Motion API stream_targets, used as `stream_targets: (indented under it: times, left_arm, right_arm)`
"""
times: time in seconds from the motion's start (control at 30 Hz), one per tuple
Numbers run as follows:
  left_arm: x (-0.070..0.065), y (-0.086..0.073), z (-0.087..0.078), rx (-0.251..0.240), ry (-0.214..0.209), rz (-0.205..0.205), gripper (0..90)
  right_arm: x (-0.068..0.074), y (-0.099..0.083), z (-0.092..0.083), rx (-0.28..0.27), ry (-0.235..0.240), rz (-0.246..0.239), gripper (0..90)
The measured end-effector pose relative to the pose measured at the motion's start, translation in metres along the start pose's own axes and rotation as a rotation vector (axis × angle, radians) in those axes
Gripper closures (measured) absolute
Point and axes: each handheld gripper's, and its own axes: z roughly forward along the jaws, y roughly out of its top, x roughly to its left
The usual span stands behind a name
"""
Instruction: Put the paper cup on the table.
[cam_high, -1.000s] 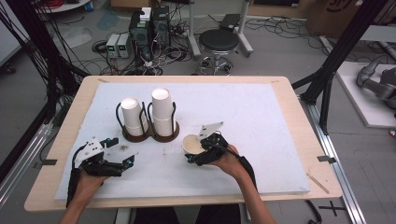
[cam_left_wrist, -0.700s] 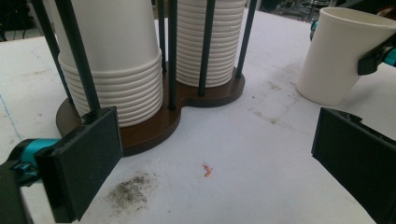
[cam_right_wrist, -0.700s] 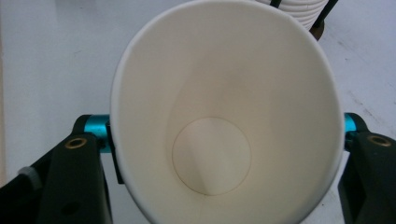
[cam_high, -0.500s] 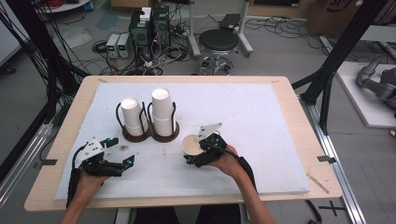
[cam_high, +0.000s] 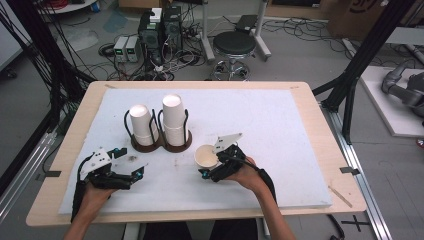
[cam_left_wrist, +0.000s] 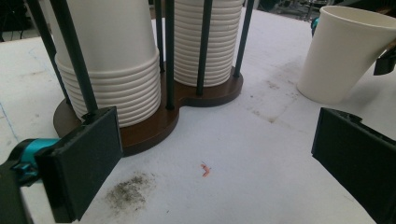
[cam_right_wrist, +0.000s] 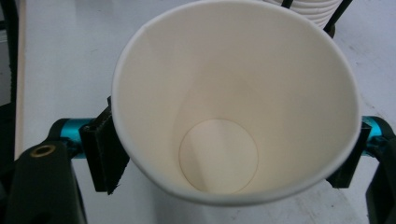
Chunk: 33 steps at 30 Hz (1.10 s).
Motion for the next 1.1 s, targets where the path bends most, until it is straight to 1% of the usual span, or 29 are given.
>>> stream_targets:
  times: [0.07, 0.17, 0.27, 0.4, 0.47, 0.53, 0.73, 0.87, 0.9, 1.03, 1.1]
  left_arm:
    - [0.0, 0.0, 0.0, 0.001, -0.002, 0.001, 1.7]
    - [0.0, 0.0, 0.0, 0.001, -0.003, 0.0, 1.7]
    - [0.0, 0.0, 0.0, 0.002, -0.002, 0.002, 1.7]
    - [0.0, 0.0, 0.0, 0.002, -0.002, 0.001, 1.7]
    - [0.0, 0.0, 0.0, 0.002, -0.003, 0.003, 1.7]
    - [0.0, 0.0, 0.0, 0.002, -0.003, 0.002, 1.7]
    - [0.0, 0.0, 0.0, 0.001, -0.005, 0.002, 1.7]
    - [0.0, 0.0, 0.001, 0.003, -0.01, 0.001, 1.7]
    - [0.0, 0.0, 0.001, 0.004, -0.013, -0.001, 1.7]
    - [0.001, 0.0, 0.001, 0.01, -0.015, -0.003, 1.7]
    - [0.001, 0.0, 0.001, 0.01, -0.015, -0.003, 1.7]
  right_arm:
    - [0.0, -0.001, -0.001, -0.003, 0.006, 0.002, 18.3]
    - [-0.002, -0.004, -0.002, -0.001, 0.015, 0.012, 15.1]
    - [-0.003, -0.007, -0.003, 0.0, 0.02, 0.017, 15.1]
    - [-0.005, -0.01, -0.005, -0.012, 0.024, 0.028, 13.9]
    - [-0.005, -0.011, -0.007, -0.018, 0.017, 0.037, 13.7]
    - [-0.006, -0.013, -0.008, -0.018, 0.024, 0.047, 13.6]
    - [-0.007, -0.02, -0.013, -0.023, 0.041, 0.055, 13.6]
    - [-0.009, -0.026, -0.017, -0.008, 0.066, 0.062, 13.6]
    - [-0.009, -0.027, -0.018, -0.012, 0.065, 0.071, 13.6]
    - [-0.012, -0.034, -0.027, -0.017, 0.066, 0.078, 13.6]
    - [-0.013, -0.038, -0.031, -0.022, 0.059, 0.085, 13.6]
